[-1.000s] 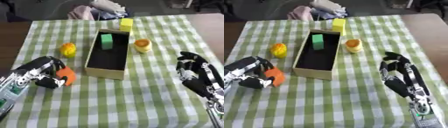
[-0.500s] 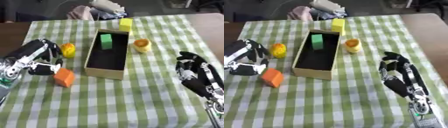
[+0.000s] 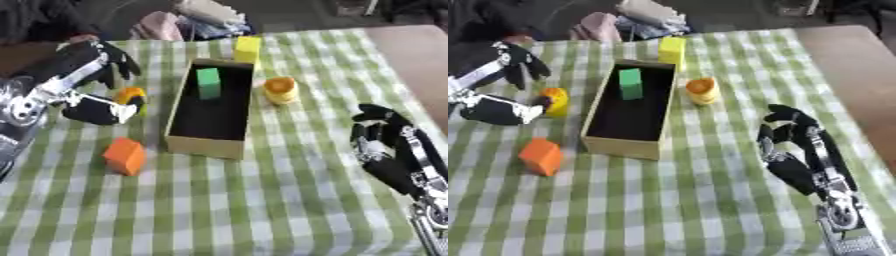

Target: Pick up objects on the table and place them in the box.

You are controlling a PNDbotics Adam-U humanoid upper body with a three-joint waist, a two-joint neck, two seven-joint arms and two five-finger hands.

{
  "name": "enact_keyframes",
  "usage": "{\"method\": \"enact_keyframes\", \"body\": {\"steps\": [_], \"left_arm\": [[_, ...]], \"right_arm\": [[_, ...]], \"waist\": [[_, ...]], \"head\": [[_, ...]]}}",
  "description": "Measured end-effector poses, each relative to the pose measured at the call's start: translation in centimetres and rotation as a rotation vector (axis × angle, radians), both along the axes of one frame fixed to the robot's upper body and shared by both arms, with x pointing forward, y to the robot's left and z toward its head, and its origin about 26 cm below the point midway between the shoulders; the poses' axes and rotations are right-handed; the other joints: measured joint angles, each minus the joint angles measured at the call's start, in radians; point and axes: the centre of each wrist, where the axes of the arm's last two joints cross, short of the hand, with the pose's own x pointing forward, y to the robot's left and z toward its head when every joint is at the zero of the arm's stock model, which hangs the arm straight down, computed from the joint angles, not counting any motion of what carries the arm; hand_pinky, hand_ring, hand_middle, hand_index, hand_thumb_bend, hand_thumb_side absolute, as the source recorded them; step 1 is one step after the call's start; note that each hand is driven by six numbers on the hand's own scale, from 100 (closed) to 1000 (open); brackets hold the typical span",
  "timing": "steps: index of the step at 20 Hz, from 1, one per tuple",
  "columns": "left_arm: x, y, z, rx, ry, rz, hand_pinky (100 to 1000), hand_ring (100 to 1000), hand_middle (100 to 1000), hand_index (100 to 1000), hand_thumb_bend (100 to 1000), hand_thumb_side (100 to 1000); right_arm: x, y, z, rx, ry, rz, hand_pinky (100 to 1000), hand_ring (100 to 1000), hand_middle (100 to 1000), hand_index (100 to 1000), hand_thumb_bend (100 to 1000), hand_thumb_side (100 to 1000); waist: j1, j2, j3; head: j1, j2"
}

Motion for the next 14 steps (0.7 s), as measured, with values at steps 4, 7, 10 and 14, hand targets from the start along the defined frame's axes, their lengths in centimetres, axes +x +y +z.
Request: {"method": "enact_keyframes", "body": {"steps": [4, 7, 10, 14], "left_arm": [[-0.1, 1.7, -1.3, 0.112, 0.138, -0.079, 778, 746, 782, 851, 478, 358], [0.1, 3.3, -2.1, 0.193, 0.212, -0.091, 784, 753, 784, 849, 480, 300], [0.7, 4.4, -2.7, 0.258, 0.247, -0.092, 788, 757, 787, 849, 474, 263], [1.5, 5.0, -3.7, 0.324, 0.258, -0.103, 799, 774, 802, 859, 484, 244]], "right_arm": [[0.0, 0.1, 0.0, -0.001, 0.001, 0.003, 599, 560, 675, 830, 100, 416], [0.0, 0.0, 0.0, -0.001, 0.001, 0.003, 599, 560, 675, 830, 100, 415], [0.0, 0.1, -0.1, -0.002, 0.002, 0.004, 599, 560, 675, 830, 100, 416], [0.0, 0.1, -0.1, -0.002, 0.003, 0.004, 600, 560, 675, 830, 100, 415]], "waist": [[0.012, -0.001, 0.0], [0.012, -0.006, 0.002], [0.012, -0.006, 0.003], [0.012, -0.006, 0.003]], "head": [[-0.007, 0.0], [-0.013, 0.0], [-0.015, 0.0], [-0.015, 0.0]]}}
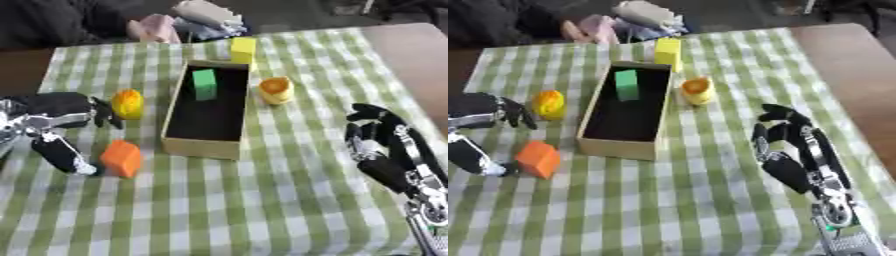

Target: Pick up objects on the table and place them in the box.

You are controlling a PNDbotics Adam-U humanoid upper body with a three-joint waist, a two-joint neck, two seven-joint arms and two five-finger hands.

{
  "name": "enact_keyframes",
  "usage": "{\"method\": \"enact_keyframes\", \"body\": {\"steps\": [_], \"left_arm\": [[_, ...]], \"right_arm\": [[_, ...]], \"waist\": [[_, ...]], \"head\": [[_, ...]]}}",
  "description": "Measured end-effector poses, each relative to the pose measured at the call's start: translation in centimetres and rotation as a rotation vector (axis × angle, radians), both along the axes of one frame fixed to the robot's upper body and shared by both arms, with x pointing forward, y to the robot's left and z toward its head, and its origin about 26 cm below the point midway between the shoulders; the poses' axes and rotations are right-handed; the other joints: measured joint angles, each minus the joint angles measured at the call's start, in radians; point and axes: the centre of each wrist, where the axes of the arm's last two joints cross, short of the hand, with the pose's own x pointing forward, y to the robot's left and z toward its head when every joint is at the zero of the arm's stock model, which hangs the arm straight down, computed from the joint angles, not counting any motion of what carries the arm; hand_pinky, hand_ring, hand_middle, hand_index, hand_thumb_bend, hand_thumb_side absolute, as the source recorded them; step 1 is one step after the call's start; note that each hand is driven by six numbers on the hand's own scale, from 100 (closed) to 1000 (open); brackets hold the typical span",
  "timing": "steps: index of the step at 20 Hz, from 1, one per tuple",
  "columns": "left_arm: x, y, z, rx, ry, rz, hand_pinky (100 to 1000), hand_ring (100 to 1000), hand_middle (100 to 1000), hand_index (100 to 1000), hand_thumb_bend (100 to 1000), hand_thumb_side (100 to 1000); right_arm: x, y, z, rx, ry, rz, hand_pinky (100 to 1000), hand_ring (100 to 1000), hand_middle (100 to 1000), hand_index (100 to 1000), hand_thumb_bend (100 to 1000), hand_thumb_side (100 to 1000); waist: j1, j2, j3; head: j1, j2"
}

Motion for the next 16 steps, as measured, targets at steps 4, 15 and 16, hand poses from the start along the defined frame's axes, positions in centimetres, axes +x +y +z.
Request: {"method": "enact_keyframes", "body": {"steps": [4, 15, 16], "left_arm": [[0.9, 0.0, -1.3, 0.025, -0.016, -0.017, 817, 800, 828, 878, 504, 246], [2.3, -0.5, -3.9, 0.003, -0.076, -0.061, 752, 654, 628, 699, 294, 102], [2.3, -0.6, -3.9, -0.012, -0.092, -0.065, 743, 634, 597, 671, 272, 100]], "right_arm": [[0.0, 0.0, 0.0, 0.0, 0.0, 0.0, 600, 559, 675, 830, 100, 414], [0.0, 0.0, 0.0, 0.0, 0.0, 0.002, 600, 559, 674, 829, 100, 413], [0.0, 0.0, 0.0, 0.0, 0.0, 0.002, 600, 559, 674, 829, 100, 413]], "waist": [[0.0, 0.0, -0.003], [0.0, 0.0, -0.009], [0.0, 0.0, -0.009]], "head": [[0.0, 0.0], [0.001, 0.0], [0.001, 0.0]]}}
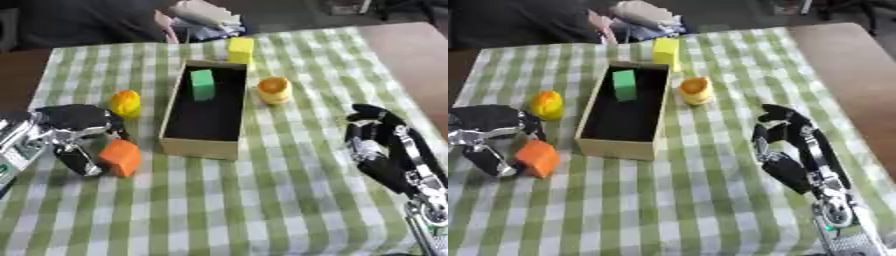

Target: Pick up objects on the table and place them in the box.

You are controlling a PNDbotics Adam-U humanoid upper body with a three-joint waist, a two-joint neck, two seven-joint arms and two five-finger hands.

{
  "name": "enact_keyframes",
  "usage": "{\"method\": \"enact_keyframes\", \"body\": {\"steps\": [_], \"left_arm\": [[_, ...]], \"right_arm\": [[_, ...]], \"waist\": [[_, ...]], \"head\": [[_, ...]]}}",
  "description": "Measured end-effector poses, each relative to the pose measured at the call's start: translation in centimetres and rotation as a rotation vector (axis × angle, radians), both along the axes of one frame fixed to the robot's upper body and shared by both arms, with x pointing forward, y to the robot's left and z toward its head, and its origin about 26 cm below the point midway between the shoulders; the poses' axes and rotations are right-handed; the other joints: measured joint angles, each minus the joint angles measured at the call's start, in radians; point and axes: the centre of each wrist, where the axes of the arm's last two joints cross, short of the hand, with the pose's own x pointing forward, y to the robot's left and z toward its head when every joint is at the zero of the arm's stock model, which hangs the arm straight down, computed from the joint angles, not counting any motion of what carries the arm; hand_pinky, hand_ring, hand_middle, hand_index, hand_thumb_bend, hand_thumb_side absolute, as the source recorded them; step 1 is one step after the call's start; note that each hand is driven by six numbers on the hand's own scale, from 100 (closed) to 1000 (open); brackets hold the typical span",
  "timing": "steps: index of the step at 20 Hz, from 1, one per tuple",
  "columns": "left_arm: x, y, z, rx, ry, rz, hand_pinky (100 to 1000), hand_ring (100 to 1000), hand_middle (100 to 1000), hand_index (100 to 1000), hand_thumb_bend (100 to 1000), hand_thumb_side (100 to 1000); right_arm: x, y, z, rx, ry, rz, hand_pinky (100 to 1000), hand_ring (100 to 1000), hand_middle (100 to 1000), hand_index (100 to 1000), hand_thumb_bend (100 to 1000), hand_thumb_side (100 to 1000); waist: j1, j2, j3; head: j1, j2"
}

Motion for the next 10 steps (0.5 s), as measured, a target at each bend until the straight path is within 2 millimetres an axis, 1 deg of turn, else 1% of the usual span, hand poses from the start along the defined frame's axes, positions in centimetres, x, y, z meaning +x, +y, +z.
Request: {"method": "enact_keyframes", "body": {"steps": [2, 4, 5, 6, 10], "left_arm": [[0.1, -0.2, 0.1, -0.036, -0.033, -0.011, 736, 609, 569, 645, 256, 100], [0.0, -0.6, 0.8, -0.07, -0.07, -0.028, 737, 610, 573, 640, 262, 100], [0.1, -0.9, 1.5, -0.084, -0.096, -0.04, 738, 610, 573, 640, 263, 100], [0.3, -1.4, 2.4, -0.097, -0.125, -0.055, 738, 613, 574, 641, 269, 100], [1.0, -3.6, 6.8, -0.121, -0.243, -0.123, 743, 627, 580, 647, 282, 100]], "right_arm": [[0.0, 0.0, 0.0, 0.0, 0.0, 0.0, 600, 559, 674, 829, 100, 412], [0.0, 0.0, 0.0, 0.0, 0.0, 0.0, 600, 559, 674, 829, 100, 412], [0.0, 0.0, 0.0, 0.0, 0.0, 0.0, 600, 559, 673, 829, 100, 400], [0.0, 0.0, 0.0, 0.0, 0.0, 0.0, 600, 559, 674, 829, 100, 412], [0.0, 0.1, -0.1, -0.001, 0.005, 0.007, 600, 558, 673, 829, 100, 412]], "waist": [[0.0, 0.0, 0.0], [0.0, 0.0, -0.001], [0.0, 0.0, -0.001], [0.0, 0.0, -0.001], [0.0, 0.0, -0.006]], "head": [[0.0, 0.0], [0.0, 0.0], [-0.001, 0.0], [-0.001, 0.0], [-0.004, 0.0]]}}
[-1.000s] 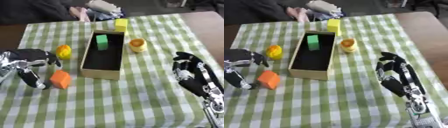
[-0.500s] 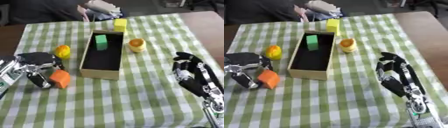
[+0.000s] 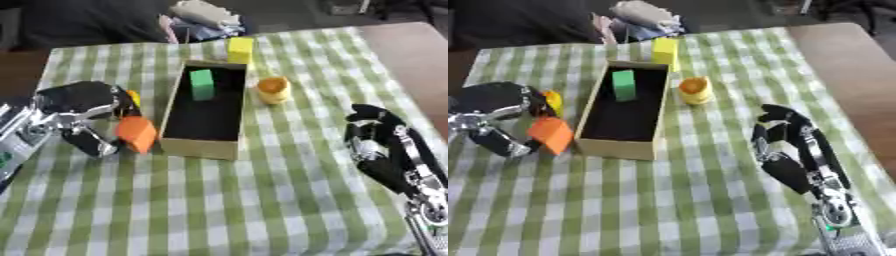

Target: Pick up objects on the table and place them in the box.

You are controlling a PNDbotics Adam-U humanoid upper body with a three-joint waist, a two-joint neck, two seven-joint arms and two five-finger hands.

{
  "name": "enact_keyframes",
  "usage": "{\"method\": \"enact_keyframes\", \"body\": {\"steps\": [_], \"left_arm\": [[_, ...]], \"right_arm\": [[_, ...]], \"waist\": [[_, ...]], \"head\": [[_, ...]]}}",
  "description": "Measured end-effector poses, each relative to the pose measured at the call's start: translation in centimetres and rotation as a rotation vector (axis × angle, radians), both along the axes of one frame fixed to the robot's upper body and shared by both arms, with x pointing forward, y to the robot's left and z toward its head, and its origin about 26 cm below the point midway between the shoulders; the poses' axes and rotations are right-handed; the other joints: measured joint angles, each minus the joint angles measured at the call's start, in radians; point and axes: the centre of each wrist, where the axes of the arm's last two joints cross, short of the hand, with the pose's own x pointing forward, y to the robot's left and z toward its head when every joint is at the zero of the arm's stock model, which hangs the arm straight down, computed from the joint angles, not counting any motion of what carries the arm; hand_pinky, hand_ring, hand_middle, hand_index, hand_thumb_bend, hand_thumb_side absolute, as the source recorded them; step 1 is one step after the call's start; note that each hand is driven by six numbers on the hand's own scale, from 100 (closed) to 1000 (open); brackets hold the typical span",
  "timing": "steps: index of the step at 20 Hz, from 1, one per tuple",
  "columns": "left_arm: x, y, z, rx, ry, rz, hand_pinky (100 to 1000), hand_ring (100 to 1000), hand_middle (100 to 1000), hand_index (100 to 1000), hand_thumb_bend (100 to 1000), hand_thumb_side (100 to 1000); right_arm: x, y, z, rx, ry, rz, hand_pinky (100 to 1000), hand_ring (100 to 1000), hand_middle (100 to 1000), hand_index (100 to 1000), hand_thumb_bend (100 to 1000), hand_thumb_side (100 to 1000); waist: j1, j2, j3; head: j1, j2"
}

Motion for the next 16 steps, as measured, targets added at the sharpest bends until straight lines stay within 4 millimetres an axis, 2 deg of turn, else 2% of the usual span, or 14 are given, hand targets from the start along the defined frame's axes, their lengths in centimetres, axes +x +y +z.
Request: {"method": "enact_keyframes", "body": {"steps": [2, 5, 10, 13, 16], "left_arm": [[0.5, -1.5, 1.7, -0.005, -0.041, -0.028, 744, 632, 585, 652, 293, 100], [1.4, -3.7, 2.6, -0.001, -0.063, -0.061, 743, 636, 593, 661, 287, 109], [3.2, -6.6, 1.2, 0.017, -0.02, -0.079, 744, 645, 604, 672, 296, 155], [3.9, -7.8, -0.2, 0.033, 0.024, -0.094, 744, 647, 609, 678, 307, 196], [4.4, -8.8, -1.4, 0.049, 0.064, -0.11, 745, 651, 616, 686, 322, 237]], "right_arm": [[0.0, 0.1, 0.0, 0.0, 0.002, 0.004, 600, 558, 673, 829, 100, 410], [0.0, 0.2, 0.0, 0.002, 0.003, 0.015, 601, 558, 673, 829, 100, 412], [0.0, 0.5, 0.0, 0.001, 0.005, 0.031, 601, 558, 673, 829, 100, 411], [0.0, 0.5, 0.0, 0.004, 0.006, 0.035, 601, 558, 673, 829, 100, 392], [0.0, 0.6, 0.0, 0.007, 0.007, 0.04, 601, 558, 673, 829, 100, 410]], "waist": [[0.0, 0.0, -0.007], [0.0, 0.0, -0.014], [0.0, 0.0, -0.032], [-0.001, 0.0, -0.038], [-0.001, 0.0, -0.04]], "head": [[0.001, 0.0], [0.004, 0.0], [0.012, -0.001], [0.013, -0.001], [0.014, -0.001]]}}
